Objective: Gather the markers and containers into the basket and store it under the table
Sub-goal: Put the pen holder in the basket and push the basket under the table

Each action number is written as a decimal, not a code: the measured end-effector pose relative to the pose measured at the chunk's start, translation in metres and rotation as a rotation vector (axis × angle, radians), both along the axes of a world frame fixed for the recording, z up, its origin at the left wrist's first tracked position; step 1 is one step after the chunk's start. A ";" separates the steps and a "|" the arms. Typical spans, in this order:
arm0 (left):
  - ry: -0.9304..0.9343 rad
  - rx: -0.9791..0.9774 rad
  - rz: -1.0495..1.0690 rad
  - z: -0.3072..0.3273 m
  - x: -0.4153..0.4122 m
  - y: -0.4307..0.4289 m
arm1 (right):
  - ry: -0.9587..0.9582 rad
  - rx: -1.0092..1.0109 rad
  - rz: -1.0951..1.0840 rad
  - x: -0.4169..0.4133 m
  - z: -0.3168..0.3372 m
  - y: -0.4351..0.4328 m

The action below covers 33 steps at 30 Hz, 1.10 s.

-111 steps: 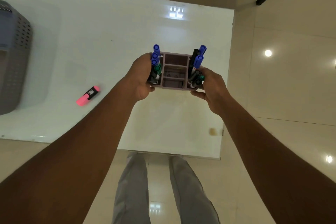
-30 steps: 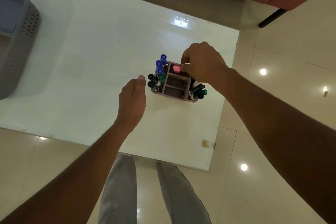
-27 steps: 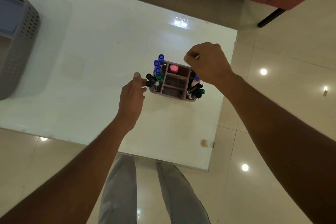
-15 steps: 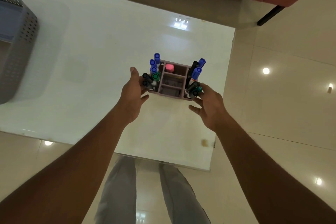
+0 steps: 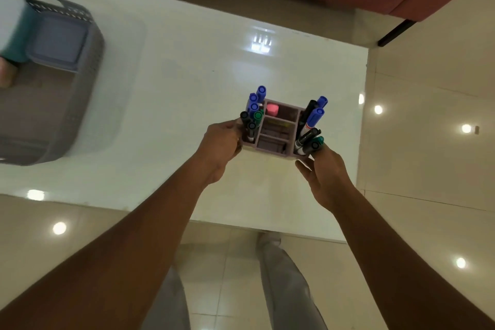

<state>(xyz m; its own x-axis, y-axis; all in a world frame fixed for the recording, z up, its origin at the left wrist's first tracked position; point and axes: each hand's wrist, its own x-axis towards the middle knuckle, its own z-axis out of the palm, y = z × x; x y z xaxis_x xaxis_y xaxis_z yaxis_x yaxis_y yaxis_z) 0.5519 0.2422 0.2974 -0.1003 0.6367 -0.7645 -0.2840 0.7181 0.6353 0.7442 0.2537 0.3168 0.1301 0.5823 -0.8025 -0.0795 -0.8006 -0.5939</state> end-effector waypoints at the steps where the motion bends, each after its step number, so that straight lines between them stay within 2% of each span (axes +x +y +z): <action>1: -0.002 0.001 -0.005 0.004 -0.014 -0.008 | 0.003 0.012 0.004 -0.013 0.005 -0.009; 8: 0.025 0.053 -0.068 0.043 -0.118 -0.065 | 0.002 0.044 -0.030 -0.114 0.037 -0.065; 13: 0.144 0.095 -0.087 0.069 -0.209 -0.094 | 0.037 0.070 -0.002 -0.205 0.062 -0.100; 22: 0.163 0.110 0.110 0.108 -0.353 -0.120 | 0.132 0.130 0.149 -0.353 0.085 -0.105; 28: 0.196 0.067 0.129 0.091 -0.437 -0.125 | 0.097 0.098 0.277 -0.435 0.060 -0.105; 33: 0.170 0.007 0.075 0.052 -0.489 -0.125 | 0.081 0.062 0.217 -0.488 0.027 -0.101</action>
